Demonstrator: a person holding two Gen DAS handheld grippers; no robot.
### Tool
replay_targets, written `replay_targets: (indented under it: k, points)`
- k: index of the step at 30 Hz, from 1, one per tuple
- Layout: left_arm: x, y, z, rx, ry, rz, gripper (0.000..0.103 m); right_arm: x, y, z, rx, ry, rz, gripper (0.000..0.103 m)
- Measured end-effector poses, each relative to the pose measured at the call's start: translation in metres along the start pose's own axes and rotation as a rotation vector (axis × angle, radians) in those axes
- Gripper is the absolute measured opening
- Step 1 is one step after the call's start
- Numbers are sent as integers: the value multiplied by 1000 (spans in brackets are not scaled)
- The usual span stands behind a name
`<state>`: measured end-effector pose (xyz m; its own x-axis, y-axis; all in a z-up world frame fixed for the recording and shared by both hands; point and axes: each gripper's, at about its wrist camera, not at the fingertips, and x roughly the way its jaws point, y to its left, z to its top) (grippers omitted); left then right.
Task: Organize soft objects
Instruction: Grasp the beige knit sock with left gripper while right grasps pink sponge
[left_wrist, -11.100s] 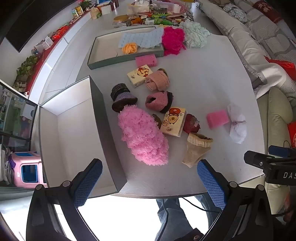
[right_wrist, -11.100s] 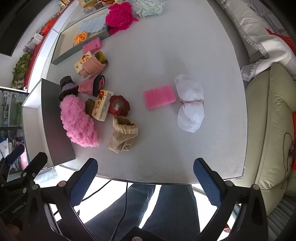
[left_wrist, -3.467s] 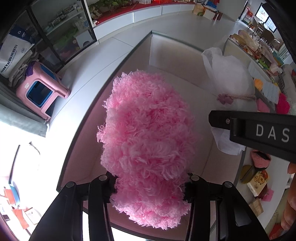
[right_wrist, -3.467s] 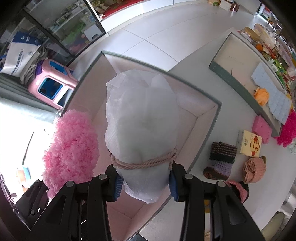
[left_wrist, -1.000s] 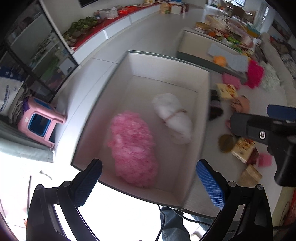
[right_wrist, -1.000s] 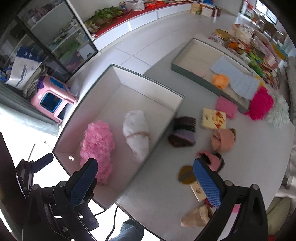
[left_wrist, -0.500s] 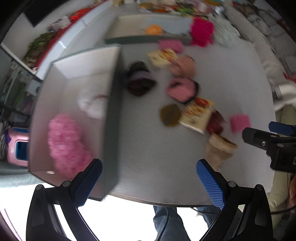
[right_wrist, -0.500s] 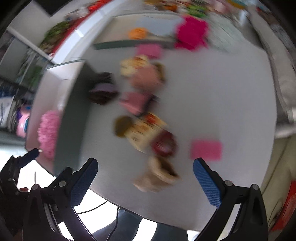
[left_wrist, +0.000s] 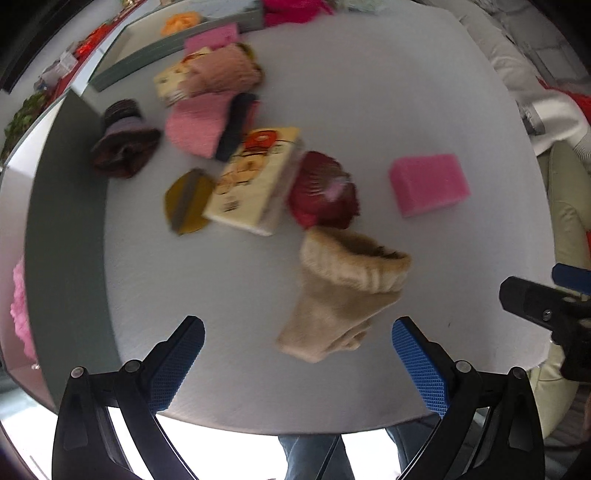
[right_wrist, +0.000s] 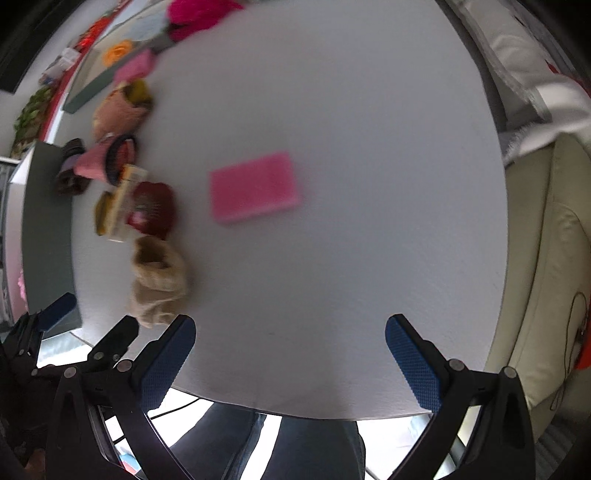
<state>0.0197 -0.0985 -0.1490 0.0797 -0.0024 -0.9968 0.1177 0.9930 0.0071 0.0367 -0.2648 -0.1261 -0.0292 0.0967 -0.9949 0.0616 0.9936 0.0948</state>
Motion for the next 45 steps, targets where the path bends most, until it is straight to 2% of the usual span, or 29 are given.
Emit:
replay_targets:
  k: [6,16,21,23,25,27,29,31,33,34,36,37,39,43,45]
  points:
    - [17,-11,9,-61,4,18,102,11,-7,19,27,-6,2,103]
    - [47,-12,19,-154,61,49,102,48,29,70,-78,-5,-2,103]
    - [50,-13,22,-173,49,24,102,65,31,85,-98,20,-28,103]
    - [54,-12,25,-199,71,-20,103,70,31,89,-96,32,-29,103]
    - [57,-23,31,-197,85,-14,103,75,30,90,-99,49,-39,102]
    - [58,-26,35,-195,97,-18,103,74,32,92,-113,43,-58,100]
    - [62,-21,40,-189,99,-16,103,74,36,94,-131,40,-95,93]
    - [61,-20,42,-179,102,-17,103,72,37,95,-153,30,-112,81]
    - [57,-20,35,-173,92,-27,94,68,40,94,-187,20,-113,73]
    - [52,-22,30,-164,85,-30,90,67,41,94,-196,30,-106,72]
    - [49,-23,27,-144,71,-40,70,66,40,95,-186,36,-102,72]
    - [46,-24,27,-131,63,-45,64,65,37,95,-170,38,-94,72]
    - [41,-27,26,-105,60,-57,37,62,27,94,-146,37,-84,72]
    - [34,-27,20,-61,66,-96,30,50,16,87,-124,24,-78,72]
    - [27,-23,14,-27,62,-99,30,44,11,66,-117,19,-74,72]
